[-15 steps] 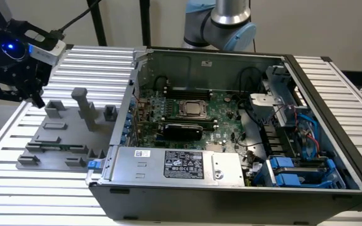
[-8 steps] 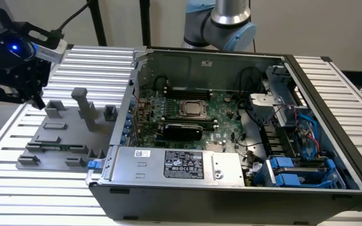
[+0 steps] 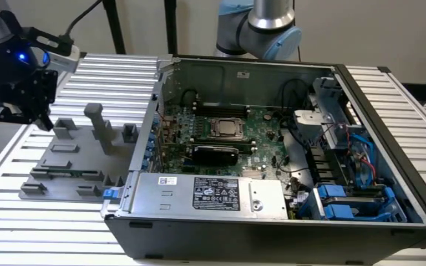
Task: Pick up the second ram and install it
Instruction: 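Pick up the second ram and move it above second insertion slot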
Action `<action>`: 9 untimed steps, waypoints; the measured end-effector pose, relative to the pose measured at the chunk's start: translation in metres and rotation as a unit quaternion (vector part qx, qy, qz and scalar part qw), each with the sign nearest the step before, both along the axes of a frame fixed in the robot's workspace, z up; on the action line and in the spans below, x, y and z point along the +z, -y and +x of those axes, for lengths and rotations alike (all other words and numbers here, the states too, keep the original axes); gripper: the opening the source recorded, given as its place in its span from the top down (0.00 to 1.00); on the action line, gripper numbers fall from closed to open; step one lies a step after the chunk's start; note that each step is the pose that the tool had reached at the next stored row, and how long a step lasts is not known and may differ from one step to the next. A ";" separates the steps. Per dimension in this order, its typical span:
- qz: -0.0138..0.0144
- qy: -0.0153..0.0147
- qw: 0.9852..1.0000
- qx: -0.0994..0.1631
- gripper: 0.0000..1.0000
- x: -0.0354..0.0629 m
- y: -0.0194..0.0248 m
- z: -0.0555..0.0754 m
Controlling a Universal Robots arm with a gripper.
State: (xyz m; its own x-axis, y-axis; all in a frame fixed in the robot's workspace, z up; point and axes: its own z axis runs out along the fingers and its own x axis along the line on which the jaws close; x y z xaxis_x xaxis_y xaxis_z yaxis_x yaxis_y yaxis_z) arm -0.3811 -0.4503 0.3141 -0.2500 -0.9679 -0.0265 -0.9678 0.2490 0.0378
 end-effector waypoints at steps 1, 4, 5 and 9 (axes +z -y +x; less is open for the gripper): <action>-0.001 0.000 1.000 0.008 1.00 -0.0005 0.0000 0.000; -0.003 0.001 1.000 0.030 1.00 -0.0027 0.0000 0.000; -0.004 0.001 0.999 0.037 1.00 -0.0037 0.0000 0.000; -0.006 0.001 0.998 0.060 1.00 -0.0094 -0.0001 0.001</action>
State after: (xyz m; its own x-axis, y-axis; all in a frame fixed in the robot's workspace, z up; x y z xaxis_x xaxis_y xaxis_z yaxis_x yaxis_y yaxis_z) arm -0.3796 -0.4503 0.3047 -0.1325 -0.9910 -0.0161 -0.9907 0.1320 0.0332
